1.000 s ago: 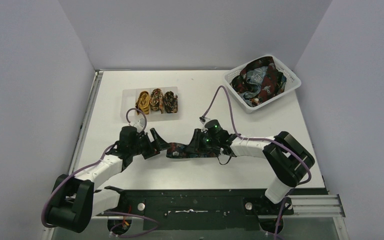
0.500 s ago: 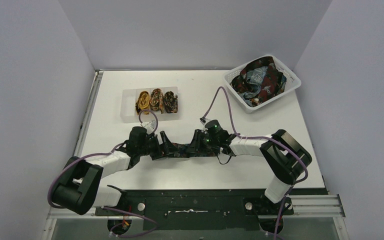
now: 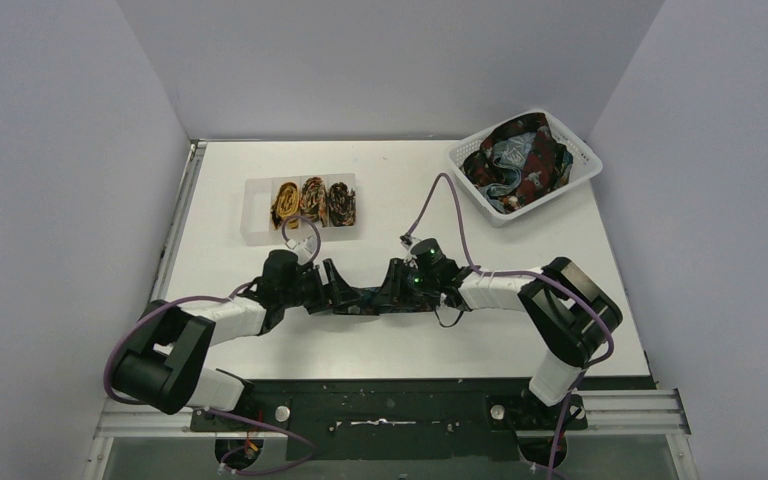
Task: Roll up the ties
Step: Roll the tie at the center of the board.
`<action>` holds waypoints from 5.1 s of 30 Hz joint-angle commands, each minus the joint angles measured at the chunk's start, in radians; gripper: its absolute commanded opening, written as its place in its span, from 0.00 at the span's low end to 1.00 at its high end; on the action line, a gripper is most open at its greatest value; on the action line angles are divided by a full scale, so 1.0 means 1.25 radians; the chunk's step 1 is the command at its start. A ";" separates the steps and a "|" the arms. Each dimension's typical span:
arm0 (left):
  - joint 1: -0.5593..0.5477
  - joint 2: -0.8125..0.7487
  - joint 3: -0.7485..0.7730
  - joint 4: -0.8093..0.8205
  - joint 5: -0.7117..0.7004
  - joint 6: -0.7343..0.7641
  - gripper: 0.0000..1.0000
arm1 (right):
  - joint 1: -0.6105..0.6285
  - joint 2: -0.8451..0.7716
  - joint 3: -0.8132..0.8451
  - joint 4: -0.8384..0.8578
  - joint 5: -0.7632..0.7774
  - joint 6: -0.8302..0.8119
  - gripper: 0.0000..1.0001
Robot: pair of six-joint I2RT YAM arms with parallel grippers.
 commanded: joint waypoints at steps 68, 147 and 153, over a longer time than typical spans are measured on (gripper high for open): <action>-0.019 0.004 0.410 -0.606 -0.314 0.149 0.43 | -0.046 -0.053 0.048 -0.288 0.135 -0.369 0.37; -0.345 0.056 0.636 -0.606 -0.598 0.052 0.82 | -0.375 -0.320 -0.149 -0.061 -0.184 -0.135 0.74; -0.219 -0.051 0.445 -0.532 -0.479 0.021 0.82 | -0.254 -0.263 -0.066 -0.094 -0.103 -0.159 0.73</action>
